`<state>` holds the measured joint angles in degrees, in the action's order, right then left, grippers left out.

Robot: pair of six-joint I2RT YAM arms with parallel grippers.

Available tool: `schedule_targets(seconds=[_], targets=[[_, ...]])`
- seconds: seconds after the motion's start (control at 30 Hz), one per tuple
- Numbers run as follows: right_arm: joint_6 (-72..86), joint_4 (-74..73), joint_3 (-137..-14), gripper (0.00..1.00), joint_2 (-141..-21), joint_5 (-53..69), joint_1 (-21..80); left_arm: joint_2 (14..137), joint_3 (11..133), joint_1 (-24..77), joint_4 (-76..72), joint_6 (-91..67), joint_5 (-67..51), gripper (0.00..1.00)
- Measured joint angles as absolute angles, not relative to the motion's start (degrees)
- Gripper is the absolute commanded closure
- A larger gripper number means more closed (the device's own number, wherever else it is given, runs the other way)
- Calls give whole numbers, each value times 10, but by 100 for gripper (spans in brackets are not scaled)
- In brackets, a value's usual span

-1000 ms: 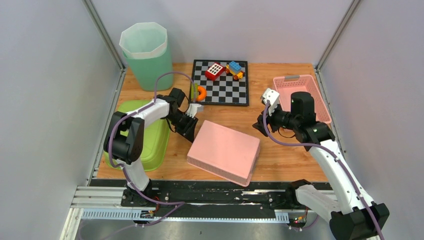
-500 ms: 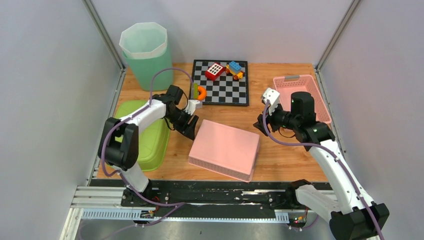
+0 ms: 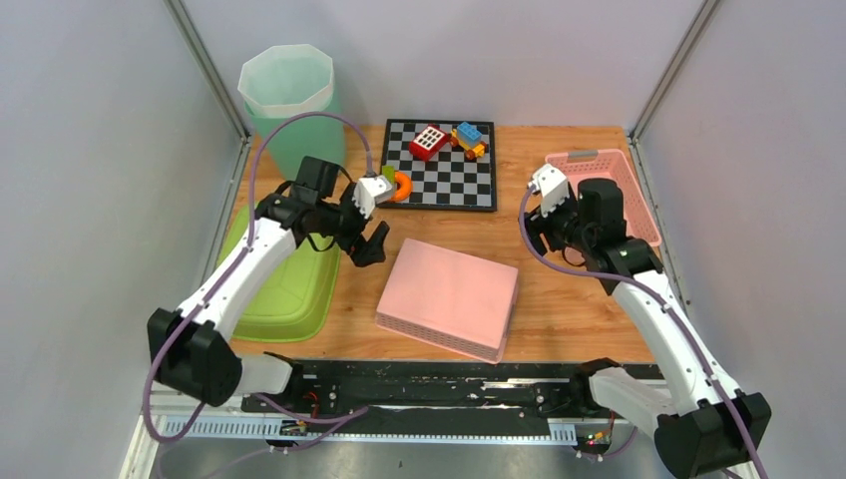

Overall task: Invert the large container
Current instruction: Turn the container upside down at the center of the board, then pick up the container from the center of the board.

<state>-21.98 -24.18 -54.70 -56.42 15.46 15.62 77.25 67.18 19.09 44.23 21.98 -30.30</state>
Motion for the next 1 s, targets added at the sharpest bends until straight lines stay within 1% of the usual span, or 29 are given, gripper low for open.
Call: schedule_targets(seconds=[0.1,0.23,0.43,0.67,0.83,1.0], targets=[[-211,-236,-550,24,-581,110,147,728,668,207,442,271,-291,0],[-203,-235,-568,24,-626,58,127,663,632,260,442,345,-262,0],[-189,-239,-598,25,-704,42,63,605,548,362,442,432,-216,0],[-173,-246,-641,27,-774,66,1,602,493,426,430,483,-172,0],[-168,-254,-643,29,-820,82,-12,634,484,471,399,491,-133,0],[-163,-263,-643,35,-865,91,-13,681,472,500,360,489,-103,0]])
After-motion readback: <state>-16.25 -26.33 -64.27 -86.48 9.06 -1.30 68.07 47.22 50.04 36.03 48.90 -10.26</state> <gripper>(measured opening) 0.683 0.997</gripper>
